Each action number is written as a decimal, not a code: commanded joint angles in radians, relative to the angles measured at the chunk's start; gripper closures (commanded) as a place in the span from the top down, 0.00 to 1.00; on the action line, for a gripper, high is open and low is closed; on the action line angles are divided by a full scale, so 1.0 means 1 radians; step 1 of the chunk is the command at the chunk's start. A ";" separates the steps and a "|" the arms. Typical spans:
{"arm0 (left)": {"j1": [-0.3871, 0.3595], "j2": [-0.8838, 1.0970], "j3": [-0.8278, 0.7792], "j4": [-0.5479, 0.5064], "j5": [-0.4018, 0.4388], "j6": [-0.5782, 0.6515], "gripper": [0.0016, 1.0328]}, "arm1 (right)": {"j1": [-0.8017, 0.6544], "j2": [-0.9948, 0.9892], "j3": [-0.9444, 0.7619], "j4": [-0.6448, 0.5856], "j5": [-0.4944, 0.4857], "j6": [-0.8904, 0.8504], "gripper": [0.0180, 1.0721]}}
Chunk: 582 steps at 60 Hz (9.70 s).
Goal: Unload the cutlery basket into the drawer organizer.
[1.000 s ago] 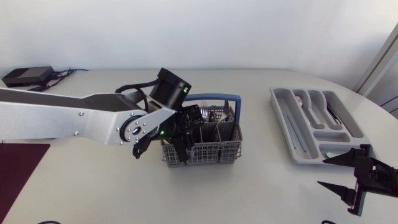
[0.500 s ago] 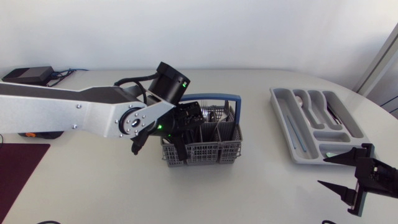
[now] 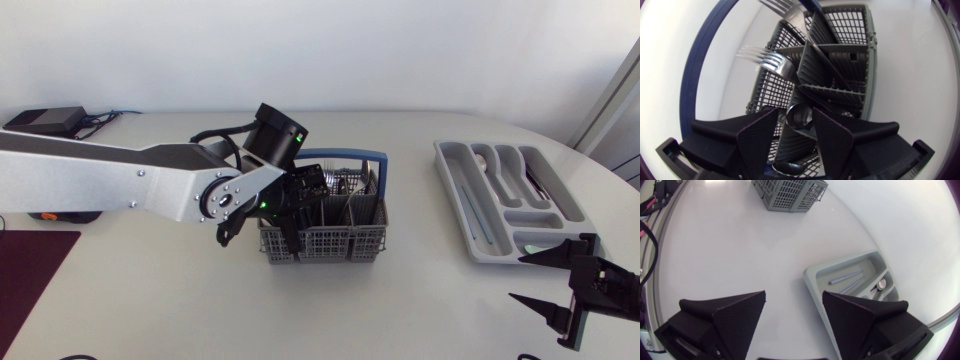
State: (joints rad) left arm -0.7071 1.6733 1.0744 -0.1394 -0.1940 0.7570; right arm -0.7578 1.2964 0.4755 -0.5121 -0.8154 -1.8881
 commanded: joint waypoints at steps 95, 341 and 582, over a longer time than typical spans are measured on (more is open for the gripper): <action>0.044 -0.092 0.128 -0.394 0.232 0.030 0.04 | 0.012 -0.069 -0.064 -0.011 -0.011 -0.002 0.79; 0.173 -0.182 0.456 -0.209 0.407 -0.871 0.95 | 0.552 -0.210 0.144 0.204 0.055 0.862 0.08; -0.094 0.103 -0.057 0.391 -0.147 -0.792 0.22 | 0.356 -0.157 0.041 0.086 0.041 0.532 0.76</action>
State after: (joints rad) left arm -0.7975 1.7618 1.0199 0.2314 -0.3275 -0.0265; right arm -0.4072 1.1553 0.5484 -0.4358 -0.7631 -1.3682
